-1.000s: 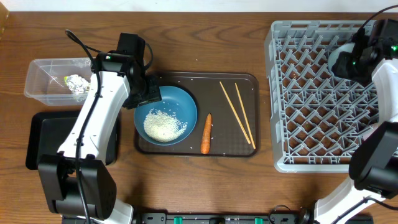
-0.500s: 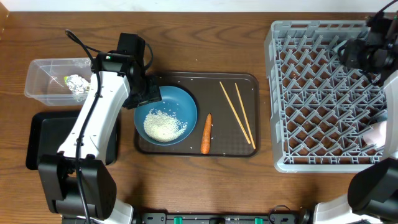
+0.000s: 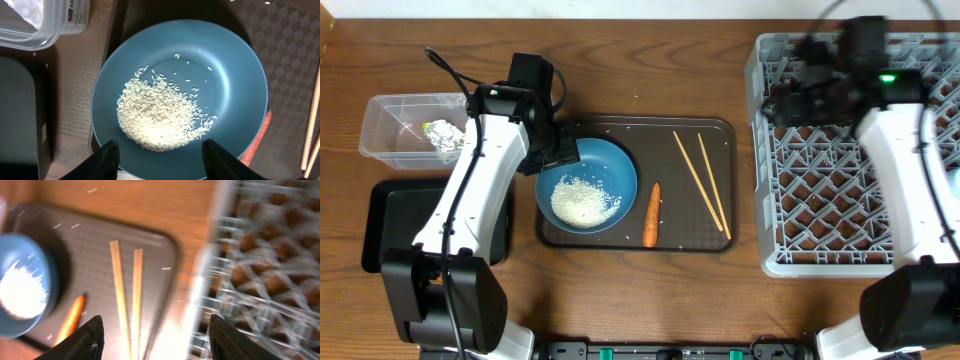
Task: Sort waste into correct bins and load items into the dishwasher rack
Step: 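Move the right gripper to the chopsticks and grasp one chopstick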
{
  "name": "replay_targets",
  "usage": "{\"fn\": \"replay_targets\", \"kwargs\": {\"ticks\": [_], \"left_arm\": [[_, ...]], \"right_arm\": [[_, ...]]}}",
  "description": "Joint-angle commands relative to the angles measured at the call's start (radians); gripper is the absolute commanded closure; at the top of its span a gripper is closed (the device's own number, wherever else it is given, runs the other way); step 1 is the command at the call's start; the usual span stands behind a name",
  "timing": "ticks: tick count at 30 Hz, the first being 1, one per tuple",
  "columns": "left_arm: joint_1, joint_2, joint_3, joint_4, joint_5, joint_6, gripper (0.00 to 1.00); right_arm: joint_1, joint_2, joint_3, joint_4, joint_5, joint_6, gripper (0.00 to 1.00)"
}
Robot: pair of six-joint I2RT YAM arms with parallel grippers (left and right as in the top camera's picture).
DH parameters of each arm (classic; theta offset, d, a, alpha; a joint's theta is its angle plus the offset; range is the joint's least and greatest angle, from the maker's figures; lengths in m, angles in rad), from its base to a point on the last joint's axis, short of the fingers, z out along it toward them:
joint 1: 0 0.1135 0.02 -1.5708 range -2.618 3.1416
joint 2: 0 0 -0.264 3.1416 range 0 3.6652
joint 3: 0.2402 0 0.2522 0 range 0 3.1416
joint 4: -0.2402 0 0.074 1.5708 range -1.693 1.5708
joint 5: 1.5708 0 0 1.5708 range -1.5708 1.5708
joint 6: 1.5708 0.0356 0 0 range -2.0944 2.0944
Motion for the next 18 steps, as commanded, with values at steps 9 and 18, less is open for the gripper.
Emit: {"fn": "replay_targets", "kwargs": {"ticks": [9,18], "left_arm": [[0.001,-0.022,0.008,-0.006,-0.011,0.002,0.46],[0.001,-0.022,0.008,-0.006,-0.012,0.002,0.46]], "right_arm": [[0.318,0.106,-0.02,-0.003,0.142,-0.008,0.42],[0.425,0.286,-0.021,0.013,0.198,0.029,0.51]]}}
